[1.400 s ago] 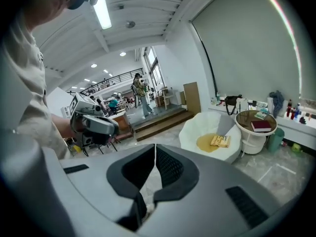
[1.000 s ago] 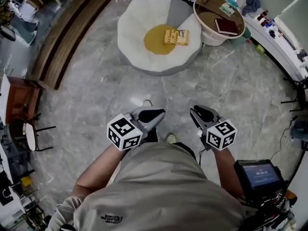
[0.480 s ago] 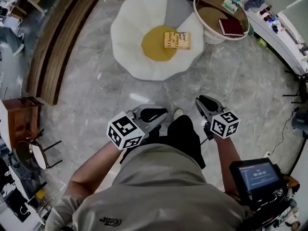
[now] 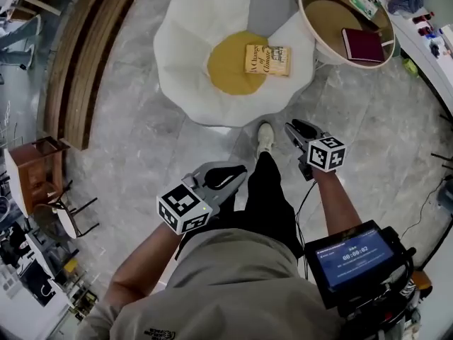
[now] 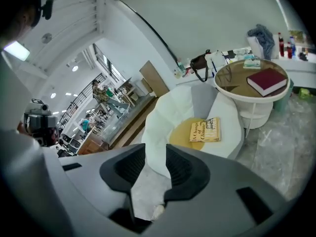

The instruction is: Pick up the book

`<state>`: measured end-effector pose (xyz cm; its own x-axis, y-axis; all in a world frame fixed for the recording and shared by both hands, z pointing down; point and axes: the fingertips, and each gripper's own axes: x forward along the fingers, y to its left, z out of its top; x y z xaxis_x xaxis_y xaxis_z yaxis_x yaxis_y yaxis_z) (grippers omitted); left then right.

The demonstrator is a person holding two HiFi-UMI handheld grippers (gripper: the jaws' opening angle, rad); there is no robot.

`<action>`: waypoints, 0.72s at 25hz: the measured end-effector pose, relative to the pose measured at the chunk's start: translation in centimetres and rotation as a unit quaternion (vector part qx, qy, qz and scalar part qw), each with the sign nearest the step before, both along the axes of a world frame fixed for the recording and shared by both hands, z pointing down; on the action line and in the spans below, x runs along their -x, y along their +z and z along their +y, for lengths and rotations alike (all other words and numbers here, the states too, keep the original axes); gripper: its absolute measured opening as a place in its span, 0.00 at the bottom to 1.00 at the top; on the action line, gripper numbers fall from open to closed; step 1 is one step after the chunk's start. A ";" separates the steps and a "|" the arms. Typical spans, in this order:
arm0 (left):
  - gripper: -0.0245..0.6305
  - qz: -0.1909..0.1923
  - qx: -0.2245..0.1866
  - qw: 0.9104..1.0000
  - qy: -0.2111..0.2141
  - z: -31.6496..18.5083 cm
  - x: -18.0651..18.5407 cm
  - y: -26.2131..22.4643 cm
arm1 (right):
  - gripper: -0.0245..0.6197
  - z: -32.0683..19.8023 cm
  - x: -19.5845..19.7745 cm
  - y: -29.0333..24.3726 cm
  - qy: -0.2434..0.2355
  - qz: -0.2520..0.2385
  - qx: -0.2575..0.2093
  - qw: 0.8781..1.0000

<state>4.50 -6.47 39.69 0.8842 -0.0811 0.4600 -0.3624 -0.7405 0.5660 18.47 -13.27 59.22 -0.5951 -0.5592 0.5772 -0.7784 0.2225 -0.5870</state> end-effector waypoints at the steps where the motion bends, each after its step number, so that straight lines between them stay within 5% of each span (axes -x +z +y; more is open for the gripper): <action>1: 0.05 -0.003 0.003 1.000 -0.003 -1.2 -1.1 0.5 | 0.25 -1.5 -0.7 1.4 0.001 -0.008 0.007 1.000; 10: 0.05 -0.005 0.035 0.999 0.001 -8.7 -10.7 6.6 | 0.30 -11.3 -6.1 15.8 -0.001 -0.024 0.068 0.997; 18: 0.05 -0.018 0.056 0.998 0.016 -11.7 -13.8 12.9 | 0.34 -16.0 -7.3 26.5 0.014 -0.035 0.100 0.994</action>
